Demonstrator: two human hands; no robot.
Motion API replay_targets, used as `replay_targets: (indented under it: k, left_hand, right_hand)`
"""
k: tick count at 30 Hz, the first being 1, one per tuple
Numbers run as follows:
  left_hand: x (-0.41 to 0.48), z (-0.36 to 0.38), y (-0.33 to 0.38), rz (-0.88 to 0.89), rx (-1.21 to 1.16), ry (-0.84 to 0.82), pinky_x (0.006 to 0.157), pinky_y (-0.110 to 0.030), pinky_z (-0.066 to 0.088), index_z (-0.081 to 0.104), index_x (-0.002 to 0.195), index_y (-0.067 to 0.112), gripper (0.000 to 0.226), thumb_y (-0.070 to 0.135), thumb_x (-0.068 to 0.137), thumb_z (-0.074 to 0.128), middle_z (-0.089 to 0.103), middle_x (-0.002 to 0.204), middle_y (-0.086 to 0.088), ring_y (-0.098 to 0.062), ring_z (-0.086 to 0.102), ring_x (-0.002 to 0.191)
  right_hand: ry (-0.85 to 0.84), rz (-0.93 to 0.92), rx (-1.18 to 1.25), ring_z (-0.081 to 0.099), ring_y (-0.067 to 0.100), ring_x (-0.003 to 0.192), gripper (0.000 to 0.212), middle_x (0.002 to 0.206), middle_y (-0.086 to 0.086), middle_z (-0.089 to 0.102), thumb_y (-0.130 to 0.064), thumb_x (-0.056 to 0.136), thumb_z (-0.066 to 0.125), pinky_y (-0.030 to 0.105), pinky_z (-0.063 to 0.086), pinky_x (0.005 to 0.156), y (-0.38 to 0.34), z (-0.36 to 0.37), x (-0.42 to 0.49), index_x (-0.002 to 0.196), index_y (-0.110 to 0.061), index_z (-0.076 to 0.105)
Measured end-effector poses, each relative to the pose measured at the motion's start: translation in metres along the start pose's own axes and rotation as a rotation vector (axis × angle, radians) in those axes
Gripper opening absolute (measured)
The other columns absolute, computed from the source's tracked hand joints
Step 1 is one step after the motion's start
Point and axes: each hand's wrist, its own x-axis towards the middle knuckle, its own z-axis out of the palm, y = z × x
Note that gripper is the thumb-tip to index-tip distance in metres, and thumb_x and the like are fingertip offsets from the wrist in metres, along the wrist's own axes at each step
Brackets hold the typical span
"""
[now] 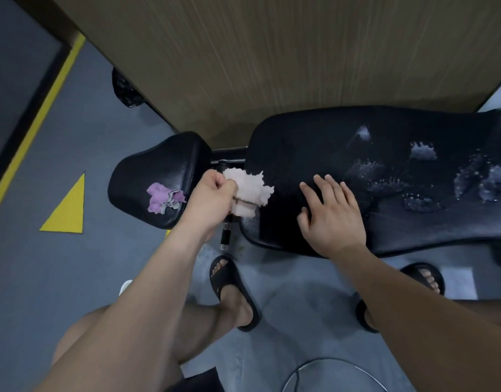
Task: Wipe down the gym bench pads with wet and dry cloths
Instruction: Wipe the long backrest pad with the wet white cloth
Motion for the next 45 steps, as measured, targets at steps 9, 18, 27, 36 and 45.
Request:
replay_targets:
  k: [9,18,27,36,45]
  left_hand:
    - [-0.025,0.044,-0.058,0.366,0.690,-0.234,0.092,-0.028,0.045,0.042,0.146,0.014,0.054,0.018,0.096,0.060,0.064,0.129,-0.020,-0.038,0.060,0.121]
    - [-0.024,0.071,-0.098,0.417,0.729,-0.125,0.126,-0.034,-0.005,0.029,0.158,0.022,0.065,0.051,0.102,0.015,0.012,0.168,0.002,-0.011,-0.006,0.156]
    - [0.086,0.073,-0.038,0.339,0.812,-0.281,0.124,-0.033,0.001,0.023,0.159,0.034,0.053,0.049,0.108,0.019,0.001,0.169,0.010,-0.010,-0.010,0.155]
    - [-0.060,0.059,-0.125,0.530,0.826,-0.125,0.123,-0.040,0.026,0.044,0.152,0.019,0.052,0.039,0.107,0.029,0.031,0.164,-0.003,-0.021,0.011,0.156]
    - [0.003,0.070,-0.095,0.479,0.818,-0.107,0.125,-0.048,0.017,0.037,0.155,0.014,0.057,0.038,0.106,0.020,0.024,0.166,-0.010,-0.033,0.009,0.155]
  right_hand:
    - [0.025,0.003,0.015,0.033,0.028,0.149,0.058,0.156,0.012,0.044,-0.037,0.092,0.044,0.047,0.020,0.125,0.000,0.003,0.001,0.147,-0.020,0.051]
    - [0.071,-0.012,0.010,0.034,0.030,0.149,0.056,0.155,0.013,0.045,-0.035,0.093,0.047,0.048,0.022,0.124,0.001,0.008,0.002,0.147,-0.019,0.052]
    - [0.064,-0.014,-0.023,0.032,0.029,0.150,0.057,0.156,0.012,0.044,-0.036,0.094,0.046,0.047,0.020,0.124,0.001,0.011,0.005,0.149,-0.020,0.050]
    - [0.124,-0.020,0.003,0.038,0.030,0.147,0.055,0.152,0.012,0.049,-0.034,0.093,0.047,0.047,0.024,0.123,0.001,0.014,0.005,0.145,-0.018,0.055]
    - [0.113,-0.010,0.001,0.036,0.027,0.148,0.056,0.152,0.010,0.048,-0.035,0.092,0.047,0.045,0.021,0.124,0.000,0.015,0.004,0.145,-0.020,0.054]
